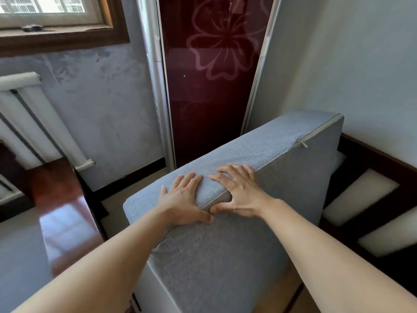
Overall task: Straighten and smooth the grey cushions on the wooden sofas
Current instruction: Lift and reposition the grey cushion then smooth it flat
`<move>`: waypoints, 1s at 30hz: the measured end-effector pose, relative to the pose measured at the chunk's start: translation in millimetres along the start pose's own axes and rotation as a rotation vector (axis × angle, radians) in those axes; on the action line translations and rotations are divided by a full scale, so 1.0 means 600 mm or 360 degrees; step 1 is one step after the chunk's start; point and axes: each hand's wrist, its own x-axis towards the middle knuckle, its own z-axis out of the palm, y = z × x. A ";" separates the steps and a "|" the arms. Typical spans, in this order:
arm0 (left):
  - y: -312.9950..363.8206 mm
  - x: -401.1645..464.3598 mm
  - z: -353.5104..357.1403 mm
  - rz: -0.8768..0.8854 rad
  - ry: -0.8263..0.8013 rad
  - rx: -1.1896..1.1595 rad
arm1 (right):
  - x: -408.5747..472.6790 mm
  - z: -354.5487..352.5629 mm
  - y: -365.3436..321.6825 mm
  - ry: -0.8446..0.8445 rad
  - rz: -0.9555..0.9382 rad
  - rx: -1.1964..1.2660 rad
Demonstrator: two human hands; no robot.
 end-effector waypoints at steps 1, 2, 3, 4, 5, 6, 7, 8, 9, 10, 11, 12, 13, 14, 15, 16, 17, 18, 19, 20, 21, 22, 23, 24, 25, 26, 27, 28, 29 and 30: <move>-0.003 0.006 -0.005 -0.0010 -0.0011 -0.0018 | 0.006 0.000 0.001 -0.0005 0.0008 0.0006; -0.005 0.013 -0.008 -0.0020 -0.0021 -0.0039 | 0.012 0.000 0.003 -0.0014 0.0016 0.0014; -0.006 0.020 -0.008 -0.0030 -0.0029 -0.0062 | 0.019 0.001 0.005 -0.0035 0.0022 0.0013; -0.008 0.025 -0.005 -0.0046 -0.0034 -0.0089 | 0.025 0.005 0.006 -0.0072 0.0023 0.0004; -0.012 0.028 0.003 -0.0070 -0.0037 -0.0120 | 0.030 0.012 0.005 -0.0116 0.0020 0.0002; -0.020 0.031 0.015 -0.0101 -0.0035 -0.0156 | 0.035 0.024 0.003 -0.0146 0.0010 0.0017; -0.028 0.033 0.027 -0.0129 -0.0036 -0.0188 | 0.039 0.038 0.000 -0.0152 -0.0003 0.0038; -0.037 0.035 0.041 -0.0151 -0.0046 -0.0209 | 0.043 0.055 -0.002 -0.0155 -0.0008 0.0046; -0.046 0.036 0.054 -0.0165 -0.0066 -0.0223 | 0.047 0.074 -0.004 -0.0156 -0.0007 0.0032; -0.052 0.037 0.066 -0.0165 -0.0083 -0.0233 | 0.048 0.092 -0.005 -0.0149 0.0001 0.0002; -0.054 0.038 0.076 -0.0152 -0.0086 -0.0241 | 0.047 0.107 -0.005 -0.0140 0.0022 -0.0020; -0.057 0.041 0.088 -0.0136 -0.0083 -0.0247 | 0.045 0.121 -0.004 -0.0142 0.0055 -0.0026; -0.057 0.043 0.099 -0.0124 -0.0085 -0.0251 | 0.043 0.132 -0.001 -0.0159 0.0089 -0.0032; -0.056 0.043 0.110 -0.0122 -0.0103 -0.0257 | 0.039 0.141 0.002 -0.0197 0.0115 -0.0046; -0.055 0.043 0.122 -0.0129 -0.0130 -0.0267 | 0.034 0.149 0.004 -0.0238 0.0138 -0.0065; -0.054 0.042 0.133 -0.0138 -0.0148 -0.0272 | 0.029 0.157 0.005 -0.0266 0.0169 -0.0082; -0.053 0.044 0.141 -0.0143 -0.0158 -0.0264 | 0.024 0.163 0.007 -0.0289 0.0209 -0.0093; -0.052 0.045 0.147 -0.0145 -0.0160 -0.0249 | 0.020 0.167 0.006 -0.0304 0.0252 -0.0109; -0.050 0.046 0.152 -0.0144 -0.0155 -0.0231 | 0.016 0.169 0.006 -0.0303 0.0281 -0.0135; -0.049 0.047 0.157 -0.0141 -0.0149 -0.0214 | 0.014 0.172 0.006 -0.0288 0.0298 -0.0160; -0.047 0.048 0.160 -0.0138 -0.0146 -0.0201 | 0.012 0.174 0.006 -0.0272 0.0308 -0.0175; -0.044 0.049 0.162 -0.0137 -0.0147 -0.0189 | 0.010 0.176 0.005 -0.0260 0.0317 -0.0176; -0.041 0.049 0.162 -0.0137 -0.0147 -0.0169 | 0.007 0.177 0.005 -0.0249 0.0326 -0.0167; -0.039 0.049 0.162 -0.0137 -0.0140 -0.0141 | 0.005 0.179 0.005 -0.0237 0.0333 -0.0153; -0.037 0.048 0.162 -0.0140 -0.0135 -0.0114 | 0.003 0.181 0.006 -0.0225 0.0340 -0.0139; -0.035 0.048 0.162 -0.0145 -0.0134 -0.0095 | 0.001 0.183 0.006 -0.0214 0.0344 -0.0126; -0.032 0.047 0.161 -0.0151 -0.0136 -0.0082 | -0.001 0.184 0.006 -0.0205 0.0348 -0.0117; -0.031 0.047 0.161 -0.0152 -0.0138 -0.0075 | -0.002 0.185 0.006 -0.0194 0.0351 -0.0107; -0.029 0.046 0.161 -0.0150 -0.0141 -0.0068 | -0.004 0.186 0.005 -0.0186 0.0354 -0.0096; -0.028 0.045 0.162 -0.0145 -0.0142 -0.0061 | -0.006 0.187 0.005 -0.0183 0.0359 -0.0082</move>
